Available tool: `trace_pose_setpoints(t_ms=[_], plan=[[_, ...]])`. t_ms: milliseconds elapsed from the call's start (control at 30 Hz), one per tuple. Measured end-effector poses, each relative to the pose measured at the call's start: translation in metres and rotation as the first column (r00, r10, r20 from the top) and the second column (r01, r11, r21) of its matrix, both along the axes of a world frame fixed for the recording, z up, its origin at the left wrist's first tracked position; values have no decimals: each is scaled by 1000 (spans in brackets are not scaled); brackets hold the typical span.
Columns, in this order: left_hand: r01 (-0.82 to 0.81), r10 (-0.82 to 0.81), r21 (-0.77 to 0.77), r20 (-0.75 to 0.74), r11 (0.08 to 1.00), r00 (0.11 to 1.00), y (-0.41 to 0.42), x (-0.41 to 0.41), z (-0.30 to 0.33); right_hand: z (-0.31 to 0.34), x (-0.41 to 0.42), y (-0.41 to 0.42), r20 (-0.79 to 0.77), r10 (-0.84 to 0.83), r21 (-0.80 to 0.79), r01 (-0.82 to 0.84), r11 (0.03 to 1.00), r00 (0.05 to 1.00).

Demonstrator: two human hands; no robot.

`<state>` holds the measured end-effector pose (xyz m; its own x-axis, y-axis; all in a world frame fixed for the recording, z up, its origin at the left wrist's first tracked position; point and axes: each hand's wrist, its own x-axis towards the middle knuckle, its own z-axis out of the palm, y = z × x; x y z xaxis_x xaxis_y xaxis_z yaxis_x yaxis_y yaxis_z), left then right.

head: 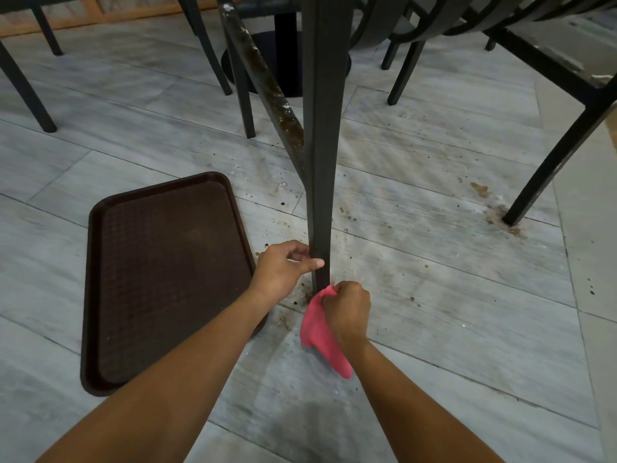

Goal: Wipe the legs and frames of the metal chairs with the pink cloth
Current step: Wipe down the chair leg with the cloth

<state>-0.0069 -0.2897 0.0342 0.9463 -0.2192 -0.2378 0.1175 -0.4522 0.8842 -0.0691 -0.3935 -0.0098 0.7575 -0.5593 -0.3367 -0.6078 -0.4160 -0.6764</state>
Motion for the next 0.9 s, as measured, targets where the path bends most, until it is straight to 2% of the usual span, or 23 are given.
trace_pose_setpoints(t_ms=[200, 333, 500, 667, 767, 900], plan=[[2, -3, -3, -15, 1000, 1000, 0, -1, -3, 13, -8, 2, -83, 59, -17, -61, 998, 995], [15, -15, 29, -13, 999, 1000, -1, -2, -3, 11, -9, 4, -172, 161, -146, -187, 971, 972], [19, -18, 82, -21, 996, 1000, -4, -7, 3, 16, -7, -2, -87, 96, -135, -108, 985, 992], [7, -4, 105, -26, 994, 1000, 0, -9, 9, 25, -17, -11, -18, 191, -29, -192, 981, 981], [-18, 19, 102, -12, 995, 1000, 2, -9, 13, 26, -11, -12, 84, 166, -37, -163, 986, 983], [-4, 6, 119, -18, 993, 1000, 1, -11, 14, 26, -1, -4, 109, 131, -75, -123, 990, 985]])
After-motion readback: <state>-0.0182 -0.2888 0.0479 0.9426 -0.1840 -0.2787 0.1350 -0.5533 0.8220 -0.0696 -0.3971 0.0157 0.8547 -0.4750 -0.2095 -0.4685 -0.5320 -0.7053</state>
